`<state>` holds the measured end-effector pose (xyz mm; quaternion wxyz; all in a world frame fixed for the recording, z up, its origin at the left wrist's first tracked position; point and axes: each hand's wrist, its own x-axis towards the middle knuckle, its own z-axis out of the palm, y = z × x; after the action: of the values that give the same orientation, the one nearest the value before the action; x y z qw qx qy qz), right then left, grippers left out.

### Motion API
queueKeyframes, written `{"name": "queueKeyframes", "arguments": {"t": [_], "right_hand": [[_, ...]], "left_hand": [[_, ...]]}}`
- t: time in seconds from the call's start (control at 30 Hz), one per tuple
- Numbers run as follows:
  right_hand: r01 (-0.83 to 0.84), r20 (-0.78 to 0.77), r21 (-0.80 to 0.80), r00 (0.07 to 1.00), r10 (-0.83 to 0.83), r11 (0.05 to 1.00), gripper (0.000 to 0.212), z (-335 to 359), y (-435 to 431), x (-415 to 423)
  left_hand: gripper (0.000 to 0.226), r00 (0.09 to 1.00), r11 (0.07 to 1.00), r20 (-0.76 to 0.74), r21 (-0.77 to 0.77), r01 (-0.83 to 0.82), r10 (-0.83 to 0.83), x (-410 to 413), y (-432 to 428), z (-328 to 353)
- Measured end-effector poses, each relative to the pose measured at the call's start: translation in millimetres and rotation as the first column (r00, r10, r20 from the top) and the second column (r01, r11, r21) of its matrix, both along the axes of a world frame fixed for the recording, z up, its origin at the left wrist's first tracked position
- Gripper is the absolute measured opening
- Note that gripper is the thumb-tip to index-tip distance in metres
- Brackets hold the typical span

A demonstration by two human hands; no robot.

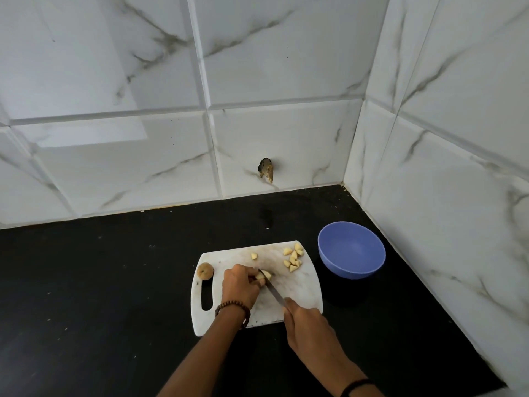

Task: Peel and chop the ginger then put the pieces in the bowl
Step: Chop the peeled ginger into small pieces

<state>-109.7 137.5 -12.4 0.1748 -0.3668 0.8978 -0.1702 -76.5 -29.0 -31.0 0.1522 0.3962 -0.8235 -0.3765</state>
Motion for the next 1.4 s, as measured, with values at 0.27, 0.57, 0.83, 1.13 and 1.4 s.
{"name": "queueKeyframes", "arguments": {"t": [0.27, 0.57, 0.83, 1.13, 1.4], "right_hand": [[-0.052, -0.002, 0.039, 0.999, 0.052, 0.998, 0.029, 16.9, 21.1, -5.2], [-0.088, 0.163, 0.047, 0.983, 0.080, 0.995, 0.018, 39.2, 53.1, -30.9], [-0.003, 0.220, -0.064, 0.975, 0.017, 0.998, 0.021, 31.7, 51.4, -26.9], [0.051, 0.222, -0.101, 0.975, -0.028, 0.994, 0.022, 27.9, 29.1, -21.0], [0.070, 0.225, -0.182, 0.974, -0.028, 0.981, 0.021, 17.6, 9.6, -18.2]], "left_hand": [[0.024, 0.999, 0.999, 0.026, 0.005, -0.033, 0.033, -1.9, -0.9, -7.1], [0.029, 0.996, 0.997, 0.061, -0.040, 0.069, -0.066, 1.4, 3.6, -1.2], [0.023, 0.994, 0.995, 0.029, -0.005, 0.103, -0.102, 15.1, 5.3, 1.9], [0.029, 0.994, 0.994, -0.053, 0.040, 0.102, -0.100, 28.0, 8.9, -3.0], [0.030, 0.990, 0.989, -0.095, 0.092, 0.115, -0.107, 31.9, 3.6, -3.6]]}}
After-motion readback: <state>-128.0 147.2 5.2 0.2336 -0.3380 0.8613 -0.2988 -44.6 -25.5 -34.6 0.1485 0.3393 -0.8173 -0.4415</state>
